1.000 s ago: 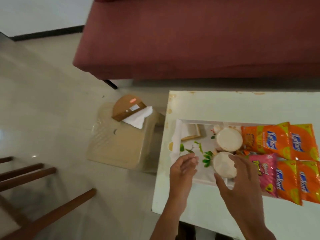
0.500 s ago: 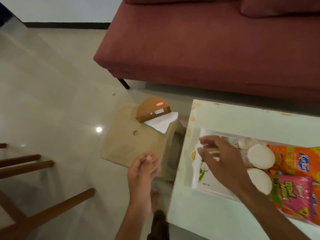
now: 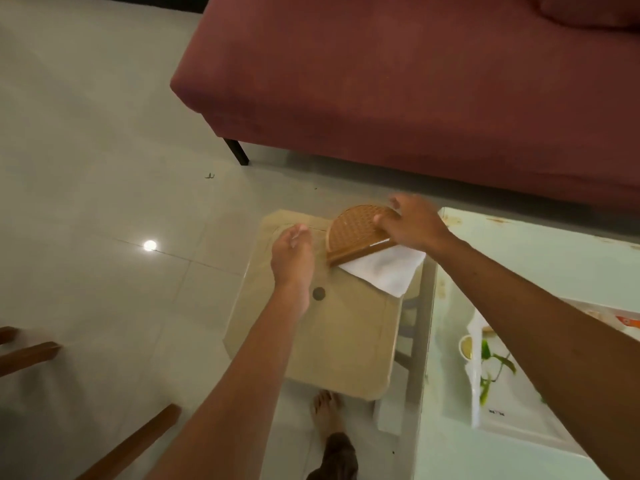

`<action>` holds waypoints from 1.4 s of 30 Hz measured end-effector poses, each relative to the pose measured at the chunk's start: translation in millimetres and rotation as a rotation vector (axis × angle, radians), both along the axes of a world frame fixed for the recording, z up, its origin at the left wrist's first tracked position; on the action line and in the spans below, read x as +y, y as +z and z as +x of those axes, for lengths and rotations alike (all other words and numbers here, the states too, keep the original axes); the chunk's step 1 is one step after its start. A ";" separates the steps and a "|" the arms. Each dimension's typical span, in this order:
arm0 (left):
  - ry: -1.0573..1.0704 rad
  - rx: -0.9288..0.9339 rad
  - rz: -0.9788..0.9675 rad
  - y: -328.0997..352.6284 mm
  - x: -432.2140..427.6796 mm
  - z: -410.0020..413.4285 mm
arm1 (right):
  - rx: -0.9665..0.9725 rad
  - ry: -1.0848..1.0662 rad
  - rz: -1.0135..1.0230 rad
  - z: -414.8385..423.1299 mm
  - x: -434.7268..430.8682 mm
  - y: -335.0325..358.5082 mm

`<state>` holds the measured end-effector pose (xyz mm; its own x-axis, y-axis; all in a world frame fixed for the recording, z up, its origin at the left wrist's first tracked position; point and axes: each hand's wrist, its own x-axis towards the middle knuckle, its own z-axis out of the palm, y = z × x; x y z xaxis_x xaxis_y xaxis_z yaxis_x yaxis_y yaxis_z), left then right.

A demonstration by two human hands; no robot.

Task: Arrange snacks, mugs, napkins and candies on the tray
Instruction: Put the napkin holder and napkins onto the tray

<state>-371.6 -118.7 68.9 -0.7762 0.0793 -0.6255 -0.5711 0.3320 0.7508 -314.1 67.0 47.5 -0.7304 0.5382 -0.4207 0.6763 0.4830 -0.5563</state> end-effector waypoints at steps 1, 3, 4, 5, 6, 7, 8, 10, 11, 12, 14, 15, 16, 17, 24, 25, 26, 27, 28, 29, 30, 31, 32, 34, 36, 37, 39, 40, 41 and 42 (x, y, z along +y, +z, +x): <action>-0.039 -0.023 -0.004 -3.8 1.7 -4.5 | -0.021 -0.012 0.006 -2.8 0.2 -4.6; -0.123 -0.074 -0.011 -9.3 4.7 -9.5 | -0.010 -0.034 0.001 -2.9 -0.7 -10.8; -0.155 -0.095 -0.007 -10.4 5.7 -9.3 | 0.007 -0.043 -0.004 -1.5 -1.2 -13.0; -0.176 -0.111 0.000 -10.8 6.7 -7.7 | 0.024 -0.052 -0.010 0.4 -1.3 -13.8; -0.186 -0.128 0.011 -10.9 7.7 -6.2 | 0.035 -0.064 -0.020 1.4 -0.8 -13.5; -0.187 -0.135 0.024 -10.6 8.9 -5.2 | 0.044 -0.081 -0.033 2.1 -0.1 -12.5; -0.177 -0.130 0.039 -9.7 10.4 -3.9 | 0.055 -0.100 -0.046 3.1 0.9 -10.2; -0.138 -0.089 0.079 -7.8 12.0 -1.3 | 0.082 -0.120 -0.058 5.5 2.2 -4.0; -0.131 -0.061 0.096 -5.8 12.9 0.8 | 0.104 -0.122 -0.058 7.8 2.3 0.2; -0.132 -0.032 0.105 -3.5 13.9 3.2 | 0.137 -0.120 -0.056 10.9 2.2 5.1; -0.139 0.033 0.097 2.1 17.0 11.1 | 0.208 -0.117 -0.060 20.5 0.2 16.4; -0.135 0.071 0.091 5.2 18.3 15.3 | 0.242 -0.116 -0.074 25.4 -1.7 22.5; -0.130 0.104 0.085 8.8 20.4 20.7 | 0.278 -0.118 -0.097 32.4 -2.5 29.4; -0.123 0.124 0.080 12.4 22.7 25.9 | 0.309 -0.116 -0.121 40.1 -2.8 36.6; 0.200 0.241 0.154 53.6 42.4 87.3 | 0.490 -0.239 -0.083 125.4 -10.5 74.7; 0.273 0.202 0.192 60.8 44.6 101.0 | 0.525 -0.289 -0.060 138.9 -14.5 76.5; 0.304 0.148 0.232 67.6 48.2 118.5 | 0.556 -0.335 -0.035 154.7 -17.8 78.6; 0.294 0.090 0.268 74.6 52.3 137.7 | 0.581 -0.373 -0.014 169.9 -21.3 80.0; 0.252 0.046 0.296 81.9 57.3 158.8 | 0.602 -0.405 -0.001 185.6 -24.9 81.1; 0.205 0.020 0.318 89.0 63.0 179.5 | 0.620 -0.433 0.012 200.5 -28.6 81.7; 0.161 0.012 0.342 94.5 68.2 196.7 | 0.642 -0.455 0.023 212.4 -32.6 81.0; 0.128 0.010 0.365 100.1 75.2 214.5 | 0.669 -0.477 0.028 226.3 -35.0 80.6; 0.107 0.007 0.386 103.6 81.4 229.7 | 0.697 -0.499 0.017 239.2 -36.8 79.7; 0.101 -0.028 0.423 106.9 91.8 254.8 | 0.735 -0.533 -0.034 263.6 -37.3 77.3; 0.096 -0.088 0.460 104.9 98.8 273.5 | 0.716 -0.529 -0.066 282.7 -34.7 73.4; 0.088 -0.114 0.472 102.4 101.7 283.0 | 0.681 -0.508 -0.064 292.2 -32.7 71.0; 0.042 -0.130 0.468 95.1 106.8 298.9 | 0.589 -0.447 -0.035 308.9 -27.6 65.3; 0.008 -0.127 0.456 90.0 108.3 303.6 | 0.546 -0.418 -0.023 315.2 -24.7 62.0; -0.025 -0.126 0.439 84.6 110.3 308.4 | 0.507 -0.395 -0.028 322.2 -21.1 58.8; -0.051 -0.131 0.427 78.6 111.8 311.6 | 0.480 -0.379 -0.055 328.6 -17.3 56.5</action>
<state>-60.0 -6.9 147.5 -0.6809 0.3877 -0.6213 -0.6616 0.0381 0.7489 14.5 49.7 103.9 -0.6073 0.7843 -0.1266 0.4627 0.2196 -0.8589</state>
